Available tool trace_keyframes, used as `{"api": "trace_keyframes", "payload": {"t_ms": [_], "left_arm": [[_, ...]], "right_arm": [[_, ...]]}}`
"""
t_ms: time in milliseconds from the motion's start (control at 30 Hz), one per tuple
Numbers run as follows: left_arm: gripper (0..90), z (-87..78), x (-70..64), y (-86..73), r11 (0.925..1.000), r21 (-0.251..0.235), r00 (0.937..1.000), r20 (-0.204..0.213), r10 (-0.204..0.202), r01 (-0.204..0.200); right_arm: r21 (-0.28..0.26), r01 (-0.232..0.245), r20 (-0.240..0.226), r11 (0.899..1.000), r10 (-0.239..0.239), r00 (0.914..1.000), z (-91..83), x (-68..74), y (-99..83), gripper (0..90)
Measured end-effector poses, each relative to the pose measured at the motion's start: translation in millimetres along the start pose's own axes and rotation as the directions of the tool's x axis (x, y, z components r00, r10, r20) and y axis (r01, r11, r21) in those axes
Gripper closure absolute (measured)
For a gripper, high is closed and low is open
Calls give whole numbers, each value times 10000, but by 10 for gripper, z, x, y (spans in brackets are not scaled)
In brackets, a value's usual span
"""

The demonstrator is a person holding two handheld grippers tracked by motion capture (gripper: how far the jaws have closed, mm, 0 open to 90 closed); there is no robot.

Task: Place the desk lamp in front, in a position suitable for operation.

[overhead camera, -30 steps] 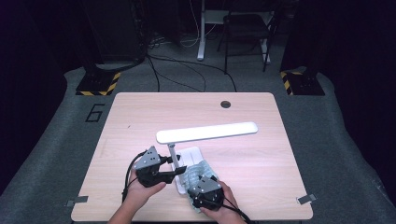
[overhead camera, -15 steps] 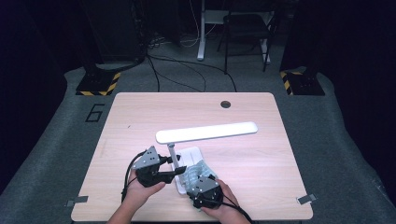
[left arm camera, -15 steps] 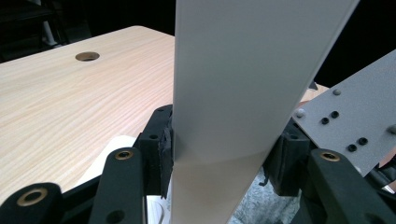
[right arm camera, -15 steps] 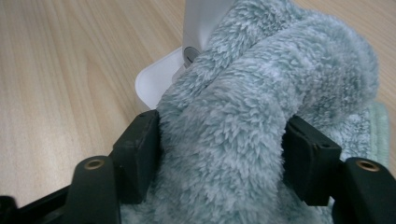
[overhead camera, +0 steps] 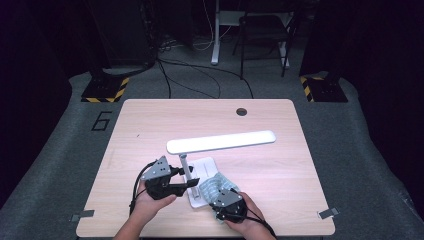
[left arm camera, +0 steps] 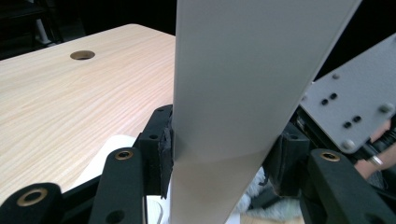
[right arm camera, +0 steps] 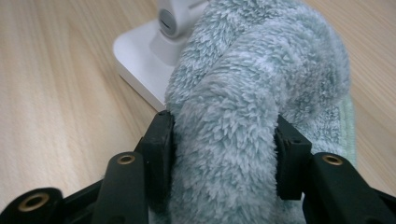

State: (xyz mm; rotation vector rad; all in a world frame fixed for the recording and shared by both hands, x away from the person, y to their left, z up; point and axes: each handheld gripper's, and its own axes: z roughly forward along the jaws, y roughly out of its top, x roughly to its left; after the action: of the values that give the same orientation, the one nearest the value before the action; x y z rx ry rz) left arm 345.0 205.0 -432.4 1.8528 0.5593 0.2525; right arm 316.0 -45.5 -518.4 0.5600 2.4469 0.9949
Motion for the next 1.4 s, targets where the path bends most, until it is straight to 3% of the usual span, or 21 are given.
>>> {"api": "trace_keyframes", "payload": {"t_ms": [133,233,267,367,400,567,633,767,867,933,1133,1167,1300,1333,1400], "left_arm": [[508,9,-2,1,10000,-20,10000,43,61,-61],[507,4,3,-1,10000,8,10000,82,41,-41],[507,5,4,-1,10000,0,10000,70,45,-45],[507,7,4,-1,10000,1,10000,77,42,-42],[507,8,4,-1,10000,-6,10000,76,38,-38],[507,10,1,-1,10000,-19,10000,64,48,-48],[508,11,1,0,10000,-19,10000,39,68,-68],[507,13,0,1,10000,0,10000,81,-10,10],[507,16,-2,3,10000,-2,10000,9,-8,8],[506,15,-3,2,10000,6,10000,20,-15,15],[506,10,-5,-2,10000,0,10000,13,-25,25],[506,5,-1,-3,10000,-2,10000,-38,-25,25],[507,2,1,-4,10000,5,10000,-35,20,-20],[508,3,-1,-2,10000,26,10000,-11,47,-47],[509,-2,-1,-2,10000,57,10000,-24,64,-64]], "right_arm": [[218,-263,273,9994,257,9993,-58,-115,-76,505],[247,-521,210,9983,516,9984,-83,-241,-142,500],[233,-807,325,9965,799,9963,-91,-275,-165,500],[273,-869,275,9958,862,9959,-104,-357,-191,504],[288,-1017,312,9944,1008,9944,-103,-351,-186,508],[223,-481,796,9986,461,9958,-91,-238,-153,498],[173,-354,671,9992,342,9972,-76,-238,-148,487],[19,-750,389,9972,749,9964,-49,-235,-142,485],[-105,-615,372,9980,619,9974,-28,-186,-109,483],[-144,-590,462,9982,596,9972,-10,-109,-65,485],[-178,-122,-54,9998,121,9999,94,168,139,471],[-187,9,-60,9998,-10,10000,105,168,149,469],[-293,-183,-199,9994,178,9996,106,147,127,461],[-337,46,-385,9994,-59,9992,111,102,114,466],[-387,48,-316,9992,-60,9995,103,82,102,475]]}}
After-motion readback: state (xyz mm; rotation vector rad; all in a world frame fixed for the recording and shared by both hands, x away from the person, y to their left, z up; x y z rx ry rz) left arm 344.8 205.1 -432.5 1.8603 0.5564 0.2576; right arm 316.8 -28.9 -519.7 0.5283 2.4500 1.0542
